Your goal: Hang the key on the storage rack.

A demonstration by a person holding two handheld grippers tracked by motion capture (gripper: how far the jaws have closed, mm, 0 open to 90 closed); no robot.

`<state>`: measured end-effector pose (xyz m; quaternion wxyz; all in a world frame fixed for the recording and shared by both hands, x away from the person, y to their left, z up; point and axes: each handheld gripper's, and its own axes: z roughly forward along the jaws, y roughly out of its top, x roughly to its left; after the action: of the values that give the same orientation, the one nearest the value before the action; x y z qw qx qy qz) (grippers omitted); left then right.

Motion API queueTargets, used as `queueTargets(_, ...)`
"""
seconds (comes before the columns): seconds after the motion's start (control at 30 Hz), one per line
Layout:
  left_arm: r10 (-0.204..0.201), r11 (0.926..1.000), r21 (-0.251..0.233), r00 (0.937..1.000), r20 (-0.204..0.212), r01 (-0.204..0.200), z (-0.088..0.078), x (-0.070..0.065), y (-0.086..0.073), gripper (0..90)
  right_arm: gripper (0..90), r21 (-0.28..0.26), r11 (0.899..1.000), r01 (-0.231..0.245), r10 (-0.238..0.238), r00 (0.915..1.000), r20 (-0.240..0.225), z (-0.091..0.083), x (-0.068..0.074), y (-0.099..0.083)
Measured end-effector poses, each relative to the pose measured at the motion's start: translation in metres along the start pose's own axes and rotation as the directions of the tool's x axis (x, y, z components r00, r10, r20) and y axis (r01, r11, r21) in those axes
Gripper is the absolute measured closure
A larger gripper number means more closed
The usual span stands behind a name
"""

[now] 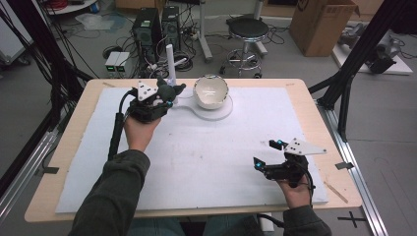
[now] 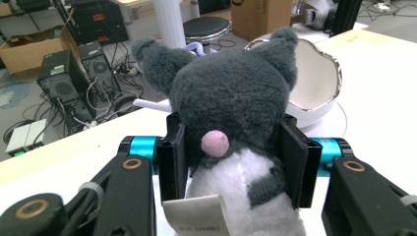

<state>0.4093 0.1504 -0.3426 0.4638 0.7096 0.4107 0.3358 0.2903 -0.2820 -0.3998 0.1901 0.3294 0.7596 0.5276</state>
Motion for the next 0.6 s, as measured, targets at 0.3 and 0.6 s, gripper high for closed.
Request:
queueTargets(0.3, 0.002, 0.9999, 0.012, 1.0, 0.002, -0.002, 0.0033, 0.0003, -0.0015, 52.1, 10.5, -0.004, 1.0, 0.005, -0.005, 1.0, 0.003, -0.0003, -0.0008, 0.0001)
queueTargets(0.6, 0.004, 0.9997, 0.026, 0.9999, 0.01, -0.004, 0.0082, -0.0014, -0.0037, 51.9, 10.6, -0.004, 1.0, 0.003, -0.003, 1.0, 0.001, -0.0001, -0.001, 0.0001)
